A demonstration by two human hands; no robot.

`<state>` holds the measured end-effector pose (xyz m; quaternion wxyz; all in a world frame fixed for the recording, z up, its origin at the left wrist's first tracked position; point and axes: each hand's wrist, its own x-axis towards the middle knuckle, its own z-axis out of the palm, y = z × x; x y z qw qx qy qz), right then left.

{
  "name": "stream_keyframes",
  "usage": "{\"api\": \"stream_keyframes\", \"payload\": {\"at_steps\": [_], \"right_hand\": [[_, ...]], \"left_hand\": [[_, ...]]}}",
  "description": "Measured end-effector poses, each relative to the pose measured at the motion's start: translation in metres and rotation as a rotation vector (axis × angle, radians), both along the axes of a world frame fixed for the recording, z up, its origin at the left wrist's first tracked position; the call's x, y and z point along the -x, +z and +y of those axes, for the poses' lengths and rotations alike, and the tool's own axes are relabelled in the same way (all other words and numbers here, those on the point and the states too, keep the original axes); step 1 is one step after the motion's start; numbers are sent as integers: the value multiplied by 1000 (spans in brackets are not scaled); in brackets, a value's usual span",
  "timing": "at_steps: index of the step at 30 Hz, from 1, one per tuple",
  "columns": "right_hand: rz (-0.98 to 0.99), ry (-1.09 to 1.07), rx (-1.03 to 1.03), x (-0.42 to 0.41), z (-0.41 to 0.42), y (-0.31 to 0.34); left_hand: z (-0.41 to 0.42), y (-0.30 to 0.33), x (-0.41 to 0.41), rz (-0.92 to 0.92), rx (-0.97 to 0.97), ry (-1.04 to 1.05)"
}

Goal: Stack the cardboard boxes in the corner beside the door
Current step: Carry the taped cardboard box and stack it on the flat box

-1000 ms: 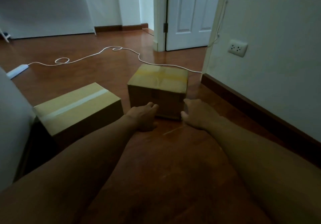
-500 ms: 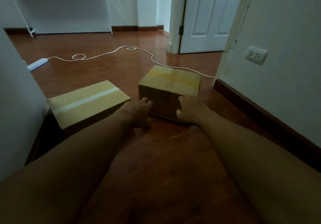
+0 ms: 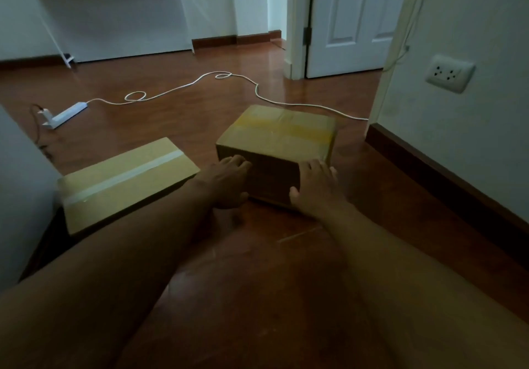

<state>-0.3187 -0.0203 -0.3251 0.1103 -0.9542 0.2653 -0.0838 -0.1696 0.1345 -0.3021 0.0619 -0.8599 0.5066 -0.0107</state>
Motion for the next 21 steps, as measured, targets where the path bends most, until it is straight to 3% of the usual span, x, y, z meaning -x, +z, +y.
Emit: {"api": "stream_keyframes", "payload": {"at_steps": [7,14,21], "right_hand": [[2,28,10,-3,-33,-32],[41,34,-14,-19,-46,-48],[46,-2,148,-28,-40,-54]], "left_hand": [[-41,-33,-33,90,70,119],[-57,-49,-60,-6,32,113],[-50,-60,-52,49,37,117]]}}
